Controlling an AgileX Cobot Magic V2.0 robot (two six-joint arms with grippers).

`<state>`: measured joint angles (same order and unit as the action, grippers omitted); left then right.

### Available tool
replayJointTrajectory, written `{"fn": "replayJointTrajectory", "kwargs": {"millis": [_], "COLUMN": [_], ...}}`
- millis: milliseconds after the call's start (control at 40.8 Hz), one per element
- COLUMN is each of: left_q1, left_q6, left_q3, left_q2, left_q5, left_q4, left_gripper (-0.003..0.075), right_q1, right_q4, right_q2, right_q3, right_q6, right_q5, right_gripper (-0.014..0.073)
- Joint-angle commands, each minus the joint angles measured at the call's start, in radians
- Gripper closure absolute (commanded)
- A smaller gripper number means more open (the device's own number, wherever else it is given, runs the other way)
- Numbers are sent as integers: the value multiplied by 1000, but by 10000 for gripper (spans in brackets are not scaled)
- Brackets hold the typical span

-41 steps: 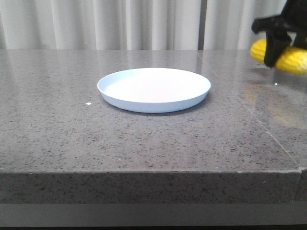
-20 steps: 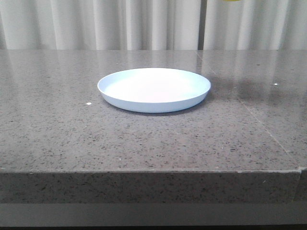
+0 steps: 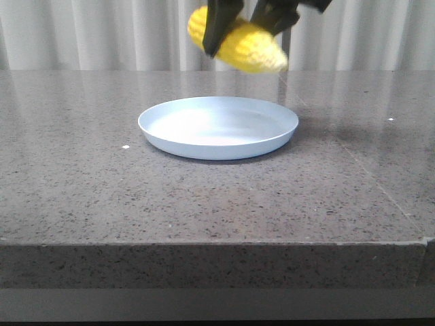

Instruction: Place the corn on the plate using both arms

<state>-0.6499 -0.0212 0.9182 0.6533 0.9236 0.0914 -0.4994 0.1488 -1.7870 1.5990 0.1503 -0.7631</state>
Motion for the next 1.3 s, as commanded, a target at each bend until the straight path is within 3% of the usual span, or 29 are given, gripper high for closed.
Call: {"fn": "replayJointTrajectory", "kwargs": {"millis": [0, 196, 417, 613, 858, 1275], "left_q1": [-8, -8, -8, -8, -8, -8], "left_q6": [10, 10, 10, 10, 10, 10], "left_q3": [25, 25, 25, 25, 25, 25], "left_q2": [4, 4, 4, 4, 4, 4], "left_q5": [-76, -76, -76, -76, -76, -76], "left_q4": [-4, -4, -4, -4, -4, -4], "left_gripper": [283, 283, 283, 283, 283, 283], "right_q1": [0, 0, 0, 0, 0, 0], "right_q4": [12, 12, 7, -9, -30, -99], "right_q2": [8, -68, -67, 10, 205, 745], "right_q3": [29, 29, 29, 29, -5, -411], "right_q6": [10, 10, 7, -24, -161, -256], "right_q5": [71, 87, 49, 3, -68, -72], "right_gripper": [257, 237, -55, -31, -31, -31]}}
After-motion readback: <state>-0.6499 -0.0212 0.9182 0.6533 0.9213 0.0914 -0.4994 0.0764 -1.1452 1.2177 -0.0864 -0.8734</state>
